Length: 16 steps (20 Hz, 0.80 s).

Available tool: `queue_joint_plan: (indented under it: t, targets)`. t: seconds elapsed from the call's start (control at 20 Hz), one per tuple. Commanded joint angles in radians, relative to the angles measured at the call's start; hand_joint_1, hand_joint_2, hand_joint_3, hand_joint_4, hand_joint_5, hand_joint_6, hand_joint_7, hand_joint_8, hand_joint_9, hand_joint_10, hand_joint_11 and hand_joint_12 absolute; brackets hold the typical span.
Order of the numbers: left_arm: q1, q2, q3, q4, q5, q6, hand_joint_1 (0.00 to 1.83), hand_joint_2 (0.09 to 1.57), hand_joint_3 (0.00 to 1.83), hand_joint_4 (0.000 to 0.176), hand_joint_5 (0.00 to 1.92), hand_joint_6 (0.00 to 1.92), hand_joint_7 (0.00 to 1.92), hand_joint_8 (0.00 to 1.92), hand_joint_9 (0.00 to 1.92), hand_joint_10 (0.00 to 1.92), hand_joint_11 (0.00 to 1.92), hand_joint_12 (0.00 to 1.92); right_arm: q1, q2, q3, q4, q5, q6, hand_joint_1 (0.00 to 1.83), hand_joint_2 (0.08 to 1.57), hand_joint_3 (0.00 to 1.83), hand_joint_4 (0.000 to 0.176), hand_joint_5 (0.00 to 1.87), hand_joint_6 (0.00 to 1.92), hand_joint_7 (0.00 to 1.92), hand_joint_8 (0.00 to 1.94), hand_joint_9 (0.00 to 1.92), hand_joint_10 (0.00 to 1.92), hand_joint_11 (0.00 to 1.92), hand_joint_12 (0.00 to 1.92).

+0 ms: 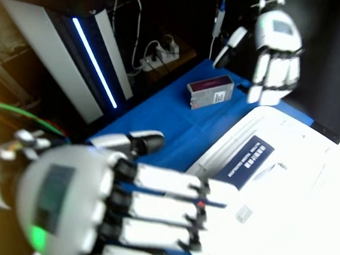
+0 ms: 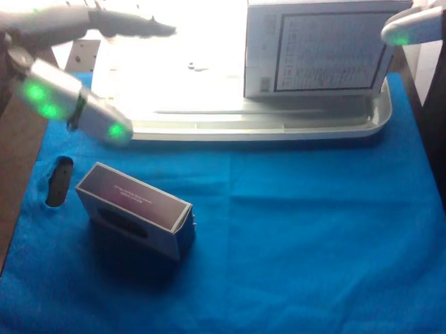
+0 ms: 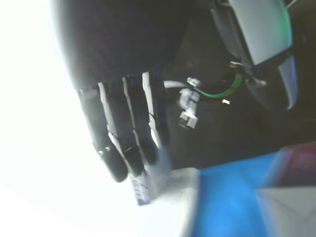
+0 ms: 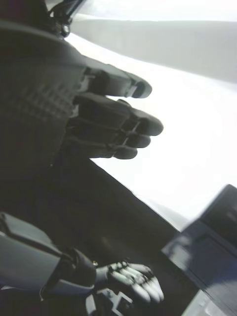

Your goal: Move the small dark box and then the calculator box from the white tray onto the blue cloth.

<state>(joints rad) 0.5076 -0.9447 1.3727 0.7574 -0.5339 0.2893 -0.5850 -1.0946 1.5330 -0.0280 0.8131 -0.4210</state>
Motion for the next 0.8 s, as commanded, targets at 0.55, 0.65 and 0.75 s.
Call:
queue_joint_plan:
  t: [0.55, 0.65, 0.75]
  targets:
    - [-0.014, -0.044, 0.069, -0.141, -0.069, 0.029, 0.5, 0.75, 0.01, 0.176, 0.0, 0.0, 0.0, 0.0, 0.0, 0.0, 0.0, 0.0, 0.171, -0.181, 0.214, -0.293, -0.217, 0.212, 0.71, 0.62, 0.0, 0.014, 0.23, 0.0, 0.17, 0.0, 0.3, 0.02, 0.07, 1.22]
    - [-0.014, -0.044, 0.067, -0.143, -0.078, 0.029, 0.48, 0.75, 0.01, 0.176, 0.0, 0.0, 0.0, 0.0, 0.0, 0.0, 0.0, 0.0, 0.171, -0.215, 0.263, -0.342, -0.233, 0.279, 0.57, 0.67, 0.0, 0.046, 0.05, 0.0, 0.17, 0.0, 0.39, 0.03, 0.13, 1.33]
    - [-0.014, -0.043, 0.064, -0.144, -0.091, 0.029, 0.48, 0.76, 0.01, 0.176, 0.0, 0.0, 0.0, 0.0, 0.0, 0.0, 0.01, 0.0, 0.171, -0.223, 0.266, -0.358, -0.253, 0.279, 0.52, 0.66, 0.0, 0.082, 0.0, 0.0, 0.19, 0.01, 0.29, 0.0, 0.01, 1.25]
